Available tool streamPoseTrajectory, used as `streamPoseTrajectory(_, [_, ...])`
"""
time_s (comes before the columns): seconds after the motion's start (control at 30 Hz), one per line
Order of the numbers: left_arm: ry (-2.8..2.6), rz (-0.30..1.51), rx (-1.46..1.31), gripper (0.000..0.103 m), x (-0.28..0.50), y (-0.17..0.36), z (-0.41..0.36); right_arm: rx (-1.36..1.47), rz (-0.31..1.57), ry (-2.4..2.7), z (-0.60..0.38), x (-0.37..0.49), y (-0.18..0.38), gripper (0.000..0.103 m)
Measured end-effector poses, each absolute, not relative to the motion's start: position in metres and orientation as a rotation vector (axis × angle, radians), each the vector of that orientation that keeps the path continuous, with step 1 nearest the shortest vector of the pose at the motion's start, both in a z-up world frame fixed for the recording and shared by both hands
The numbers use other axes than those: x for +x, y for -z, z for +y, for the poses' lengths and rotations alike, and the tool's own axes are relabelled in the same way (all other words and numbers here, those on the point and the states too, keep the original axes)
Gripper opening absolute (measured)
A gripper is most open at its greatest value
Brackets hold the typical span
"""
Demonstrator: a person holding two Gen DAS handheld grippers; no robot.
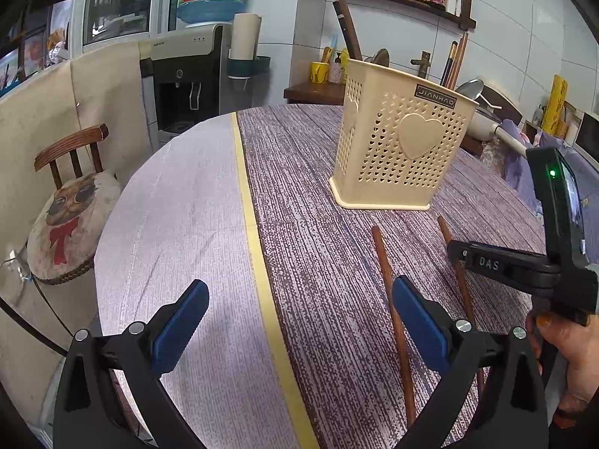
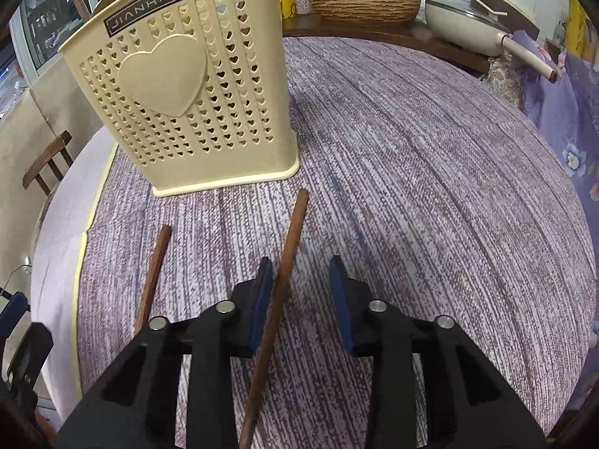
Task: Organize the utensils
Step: 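Grasp a wooden chopstick with the right tool while the left tool grasps the other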
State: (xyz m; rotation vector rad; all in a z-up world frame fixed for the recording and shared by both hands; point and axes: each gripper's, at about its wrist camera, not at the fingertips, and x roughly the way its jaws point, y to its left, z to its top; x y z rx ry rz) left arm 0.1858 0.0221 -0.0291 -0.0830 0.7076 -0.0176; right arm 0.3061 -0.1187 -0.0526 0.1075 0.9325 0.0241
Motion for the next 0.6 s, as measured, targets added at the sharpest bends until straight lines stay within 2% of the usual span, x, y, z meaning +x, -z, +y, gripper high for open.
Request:
streamPoseTrajectory(0.17, [0.045, 0.725, -0.070, 0.092, 0.188, 0.032, 0.011, 0.110, 0.927, -0.036, -0.120, 0.313, 0.051, 0.016])
streamPoseTrajectory(0.2, [0.052, 0.729, -0.068, 0.090, 0.189, 0.033, 0.008, 0.108, 0.922, -0.042, -0.121, 0.313, 0.051, 0.012])
streamPoseTrajectory(0.27, [0.073, 0.738, -0.062, 0.085, 0.191, 0.033, 0.002, 0.120, 0.919, -0.058, -0.125, 0.313, 0.052, 0.010])
streamPoseTrajectory(0.37, [0.110, 0.755, -0.060, 0.076, 0.196, 0.034, -0.007, 0.141, 0.922, -0.081, -0.128, 0.314, 0.052, 0.010])
streamPoseTrajectory(0.43, [0.139, 0.777, -0.059, 0.066, 0.201, 0.037, -0.014, 0.169, 0.929, -0.101, -0.132, 0.313, 0.051, 0.010])
streamPoseTrajectory(0.57, [0.181, 0.805, -0.035, 0.056, 0.213, 0.042, -0.029, 0.164, 0.916, -0.101, -0.139, 0.308, 0.049, 0.010])
streamPoseTrajectory(0.6, [0.186, 0.816, -0.034, 0.050, 0.217, 0.044, -0.032, 0.166, 0.914, -0.101, -0.140, 0.307, 0.049, 0.010])
